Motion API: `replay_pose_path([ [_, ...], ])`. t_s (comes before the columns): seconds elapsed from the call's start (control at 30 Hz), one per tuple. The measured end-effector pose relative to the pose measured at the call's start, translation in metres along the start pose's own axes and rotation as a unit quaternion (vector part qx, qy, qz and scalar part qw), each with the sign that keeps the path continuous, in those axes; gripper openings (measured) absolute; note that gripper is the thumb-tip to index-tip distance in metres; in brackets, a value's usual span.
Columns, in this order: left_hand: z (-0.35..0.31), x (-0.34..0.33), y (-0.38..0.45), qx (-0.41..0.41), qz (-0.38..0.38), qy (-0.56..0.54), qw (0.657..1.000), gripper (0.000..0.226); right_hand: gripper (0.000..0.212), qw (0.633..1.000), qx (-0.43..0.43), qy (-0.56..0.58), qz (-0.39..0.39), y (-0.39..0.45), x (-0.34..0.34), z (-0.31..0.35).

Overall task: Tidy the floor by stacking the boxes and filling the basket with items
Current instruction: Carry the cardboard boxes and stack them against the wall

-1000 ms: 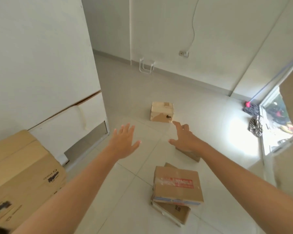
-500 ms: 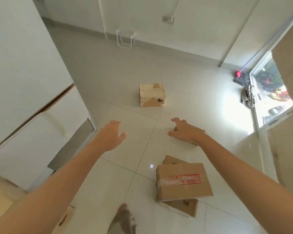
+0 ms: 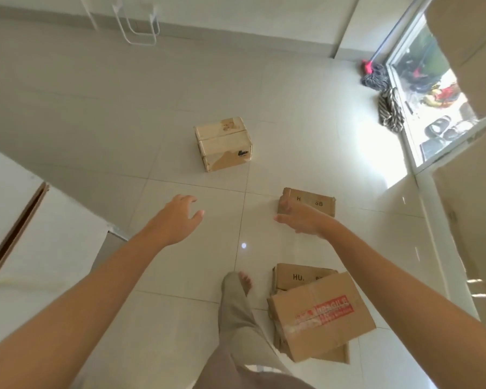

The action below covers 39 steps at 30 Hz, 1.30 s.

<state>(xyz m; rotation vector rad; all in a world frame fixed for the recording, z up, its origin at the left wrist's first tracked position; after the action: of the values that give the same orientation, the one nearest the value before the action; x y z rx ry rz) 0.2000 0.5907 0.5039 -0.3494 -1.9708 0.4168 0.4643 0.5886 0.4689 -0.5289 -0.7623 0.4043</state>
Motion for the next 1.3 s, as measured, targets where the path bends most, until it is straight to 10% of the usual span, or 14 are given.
replay_pose_path([
  [0.4,0.016,0.048,0.264,0.054,-0.021,-0.067,0.996,0.052,0.038,0.991,-0.008,0.106,-0.080,0.256,0.077,0.049],
  [0.97,0.155,-0.105,0.679,0.184,-0.009,-0.175,0.967,0.075,0.048,0.986,-0.093,0.045,-0.131,0.685,0.064,-0.082],
  [1.3,0.191,-0.203,0.778,0.246,0.009,-0.301,0.921,0.095,0.070,0.971,-0.104,0.169,-0.135,0.822,0.059,-0.142],
])
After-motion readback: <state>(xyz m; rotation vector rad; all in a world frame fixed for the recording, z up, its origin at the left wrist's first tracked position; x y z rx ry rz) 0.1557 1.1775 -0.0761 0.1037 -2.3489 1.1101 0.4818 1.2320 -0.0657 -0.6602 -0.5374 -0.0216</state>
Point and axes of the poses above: each hand's wrist, its own y-axis towards the middle knuckle, its own x-axis out of the back of the hand, z = x × y, the point moved 7 cm from there along y, towards the middle knuckle, and after that the axes turned 5 degrees about x, right-handed, at the moved point
